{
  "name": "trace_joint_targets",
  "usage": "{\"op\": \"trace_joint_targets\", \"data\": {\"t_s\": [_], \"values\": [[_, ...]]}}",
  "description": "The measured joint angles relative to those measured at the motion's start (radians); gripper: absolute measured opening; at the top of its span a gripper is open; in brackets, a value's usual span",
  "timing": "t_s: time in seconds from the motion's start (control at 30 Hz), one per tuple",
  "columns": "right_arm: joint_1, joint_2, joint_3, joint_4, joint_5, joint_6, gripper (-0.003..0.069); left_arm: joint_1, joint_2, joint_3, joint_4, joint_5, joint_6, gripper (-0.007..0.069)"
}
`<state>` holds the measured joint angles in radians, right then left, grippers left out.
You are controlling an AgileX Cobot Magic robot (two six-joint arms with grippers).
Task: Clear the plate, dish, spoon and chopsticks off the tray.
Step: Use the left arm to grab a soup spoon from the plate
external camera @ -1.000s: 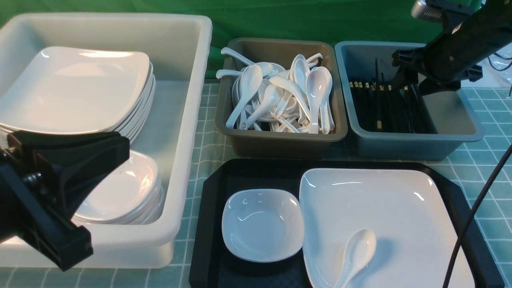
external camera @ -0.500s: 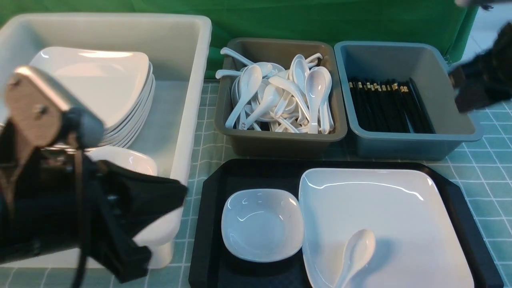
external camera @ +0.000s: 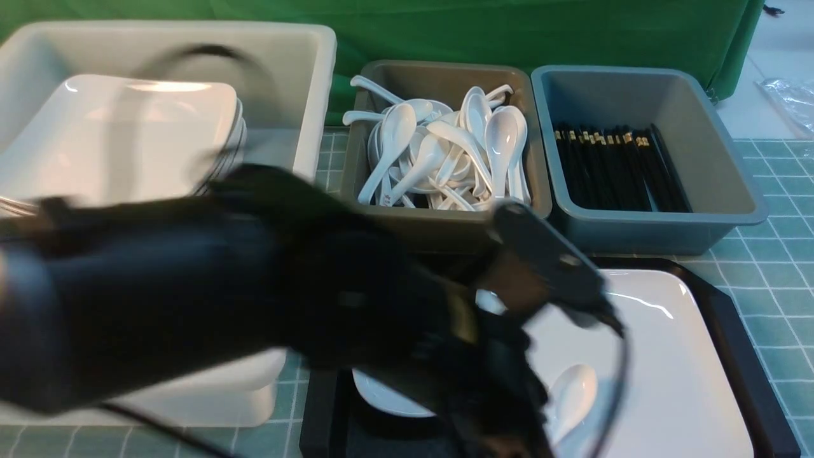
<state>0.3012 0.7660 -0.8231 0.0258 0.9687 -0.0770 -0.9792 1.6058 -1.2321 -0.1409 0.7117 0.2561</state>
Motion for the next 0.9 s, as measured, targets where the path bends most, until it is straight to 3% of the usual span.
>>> {"op": "trace_joint_targets", "data": {"t_s": [0.2,0.23,0.33,0.5,0.7,0.9], "values": [[0.0,-0.174,0.004,-0.026,0.0,-0.022,0.0209,-0.026,0.249,-0.199,0.039,0.137,-0.027,0.0185],[0.0,-0.221,0.006,-0.034,0.001,-0.022,0.0211,-0.026,0.304,-0.242,0.054,0.158,-0.028,0.025],[0.0,-0.287,0.009,-0.041,0.004,-0.024,0.0212,-0.026,0.378,-0.284,0.114,0.169,-0.057,0.0367],[0.0,-0.326,0.009,-0.043,0.033,-0.024,0.0212,-0.026,0.448,-0.292,0.217,0.122,-0.103,0.0463],[0.0,-0.326,0.009,-0.044,0.047,-0.024,0.0216,-0.026,0.48,-0.299,0.225,0.061,-0.109,0.0398],[0.0,-0.326,0.009,-0.044,0.053,-0.024,0.0216,-0.026,0.487,-0.3,0.225,0.037,-0.109,0.018]]}}
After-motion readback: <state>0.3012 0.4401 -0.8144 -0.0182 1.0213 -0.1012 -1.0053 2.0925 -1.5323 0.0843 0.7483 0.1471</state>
